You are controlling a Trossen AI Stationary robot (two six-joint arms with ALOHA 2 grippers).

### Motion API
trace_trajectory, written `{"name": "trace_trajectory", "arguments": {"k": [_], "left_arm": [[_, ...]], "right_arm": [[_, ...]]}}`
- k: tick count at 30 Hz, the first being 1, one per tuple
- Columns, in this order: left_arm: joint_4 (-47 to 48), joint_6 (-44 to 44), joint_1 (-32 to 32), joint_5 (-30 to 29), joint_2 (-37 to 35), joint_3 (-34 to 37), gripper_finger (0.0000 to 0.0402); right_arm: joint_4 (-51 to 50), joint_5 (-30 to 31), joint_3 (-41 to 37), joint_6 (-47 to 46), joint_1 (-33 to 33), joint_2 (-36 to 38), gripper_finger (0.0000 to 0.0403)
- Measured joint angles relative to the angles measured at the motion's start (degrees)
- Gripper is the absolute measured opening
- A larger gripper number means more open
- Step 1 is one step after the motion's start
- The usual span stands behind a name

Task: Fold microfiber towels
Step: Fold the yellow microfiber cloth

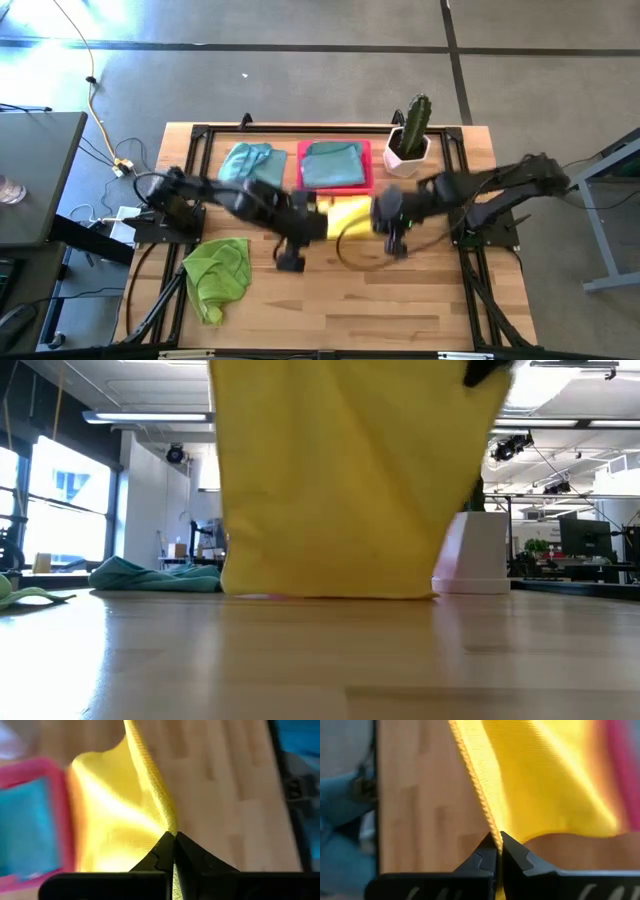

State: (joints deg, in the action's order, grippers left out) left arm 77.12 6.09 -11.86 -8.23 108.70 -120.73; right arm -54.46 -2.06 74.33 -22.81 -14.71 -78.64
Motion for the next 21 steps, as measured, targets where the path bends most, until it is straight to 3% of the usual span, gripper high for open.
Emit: {"name": "trace_trajectory", "arguments": {"k": [7,16,21], "left_arm": [[-0.48,2.30,-9.23,1.24,9.21,0.07,0.0000],[-3.16,3.65,-14.74,3.03,15.63,0.07,0.0000],[-7.35,5.80,-15.80,9.30,15.98,0.05,0.0000]], "right_arm": [[11.80,-0.21,-5.40,-8.39,-10.01,-6.38,0.0000],[19.94,-2.40,-5.84,-12.18,-16.20,-15.11,0.0000],[25.15,-4.32,-5.84,-12.35,-17.96,-18.06,0.0000]]}}
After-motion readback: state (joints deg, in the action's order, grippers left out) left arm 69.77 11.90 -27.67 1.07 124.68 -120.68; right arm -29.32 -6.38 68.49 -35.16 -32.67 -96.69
